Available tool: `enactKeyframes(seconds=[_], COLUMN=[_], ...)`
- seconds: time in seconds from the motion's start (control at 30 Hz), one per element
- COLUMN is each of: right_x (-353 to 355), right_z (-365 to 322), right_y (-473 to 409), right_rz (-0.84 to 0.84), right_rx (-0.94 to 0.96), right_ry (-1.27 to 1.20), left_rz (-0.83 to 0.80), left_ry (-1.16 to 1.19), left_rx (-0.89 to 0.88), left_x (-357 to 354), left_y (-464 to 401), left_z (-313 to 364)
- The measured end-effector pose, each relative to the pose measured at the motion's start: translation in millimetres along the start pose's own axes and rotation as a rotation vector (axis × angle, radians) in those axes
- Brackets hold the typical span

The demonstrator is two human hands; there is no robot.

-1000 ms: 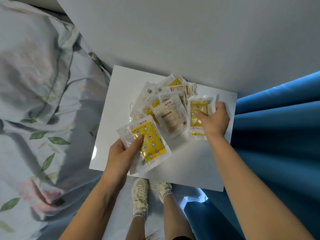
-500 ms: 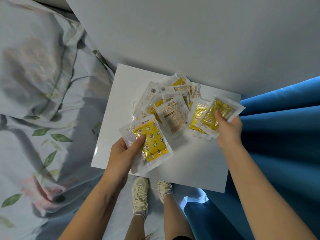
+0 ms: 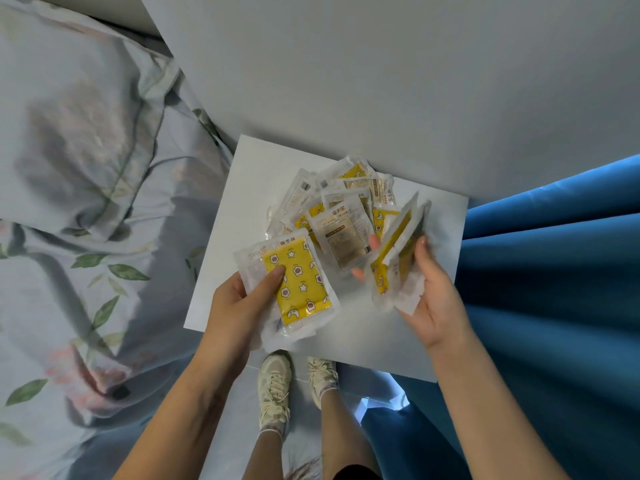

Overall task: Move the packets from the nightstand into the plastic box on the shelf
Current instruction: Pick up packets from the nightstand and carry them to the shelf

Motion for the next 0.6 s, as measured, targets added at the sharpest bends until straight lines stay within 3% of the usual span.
enactKeyframes(seconds=[0.2, 0.6], right_x=[-51, -200], right_z=[7, 26], right_y=[53, 224], right_rz=[-0.029, -0.37], right_rx=[0.014, 0.106], right_ry=[0.142, 0.502], left_rz=[0.022, 0.239], left_ry=[0.061, 0.08], left_rx=[-0.097, -0.355], left_x=[17, 87], left_y=[53, 250], left_z=[34, 123])
Point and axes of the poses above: each hand's wrist, its own y-axis away from the middle knuckle, its own x-axis out of the back of the hand, z = x × y, the point moved 2 cm from there along -y, towards the middle knuckle, and after that the axes turned 5 degrees about -y, right-handed, at the moved point
